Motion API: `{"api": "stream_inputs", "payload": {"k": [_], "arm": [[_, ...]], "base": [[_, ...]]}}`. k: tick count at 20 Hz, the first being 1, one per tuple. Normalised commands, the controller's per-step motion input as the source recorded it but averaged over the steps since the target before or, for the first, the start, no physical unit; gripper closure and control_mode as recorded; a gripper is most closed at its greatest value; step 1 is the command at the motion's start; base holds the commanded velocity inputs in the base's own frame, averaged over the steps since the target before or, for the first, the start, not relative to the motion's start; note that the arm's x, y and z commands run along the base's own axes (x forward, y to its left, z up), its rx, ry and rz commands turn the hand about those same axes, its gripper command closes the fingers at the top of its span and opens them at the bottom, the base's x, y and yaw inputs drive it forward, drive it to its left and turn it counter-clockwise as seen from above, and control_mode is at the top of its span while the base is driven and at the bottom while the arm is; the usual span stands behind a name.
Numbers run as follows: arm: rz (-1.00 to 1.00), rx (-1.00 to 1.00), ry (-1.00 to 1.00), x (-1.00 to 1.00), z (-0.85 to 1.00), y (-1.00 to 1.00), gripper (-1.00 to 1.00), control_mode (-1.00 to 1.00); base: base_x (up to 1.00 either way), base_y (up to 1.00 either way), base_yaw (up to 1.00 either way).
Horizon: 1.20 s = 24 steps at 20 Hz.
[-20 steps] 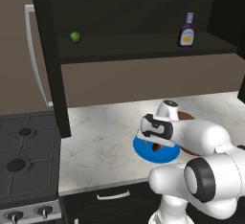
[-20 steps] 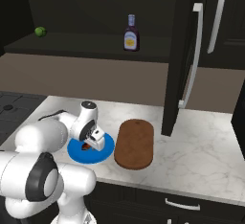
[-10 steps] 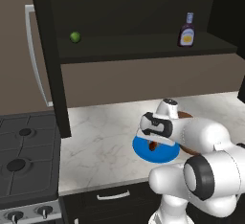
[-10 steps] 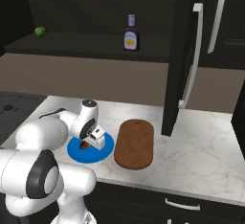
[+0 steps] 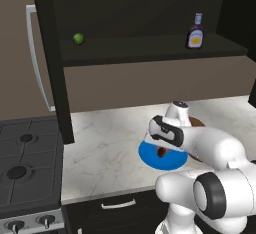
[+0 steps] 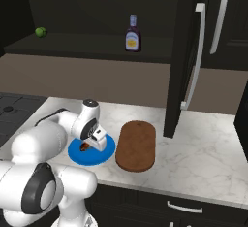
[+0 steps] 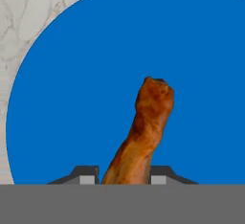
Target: Pick the chicken drumstick from the plate and place it on the cutting board. Then pick the condiment bottle from the cabinet and place it next to the cutting board.
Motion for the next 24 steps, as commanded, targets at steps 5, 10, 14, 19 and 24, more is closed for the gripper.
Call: {"api": "stream_inputs", "payload": {"k": [5,10,14,19,24], "arm": [[0.00,0.00,0.00,-0.18,0.31,-0.15,1.00,-1.00],[0.00,0.00,0.00,-0.12,0.24,-0.11,1.00,-1.00],[0.00,0.00,0.00,-0.04,0.19,-0.08,1.00,-1.00],[0.00,0.00,0.00,-0.01,0.17,-0.09,1.00,-1.00],[0.00,0.00,0.00,0.00,0.17,-0.16,1.00,-1.00]], "base": [[0.00,0.00,0.00],[0.00,0.00,0.00],[0.00,0.00,0.00],[0.00,0.00,0.00],[0.00,0.00,0.00]]}}
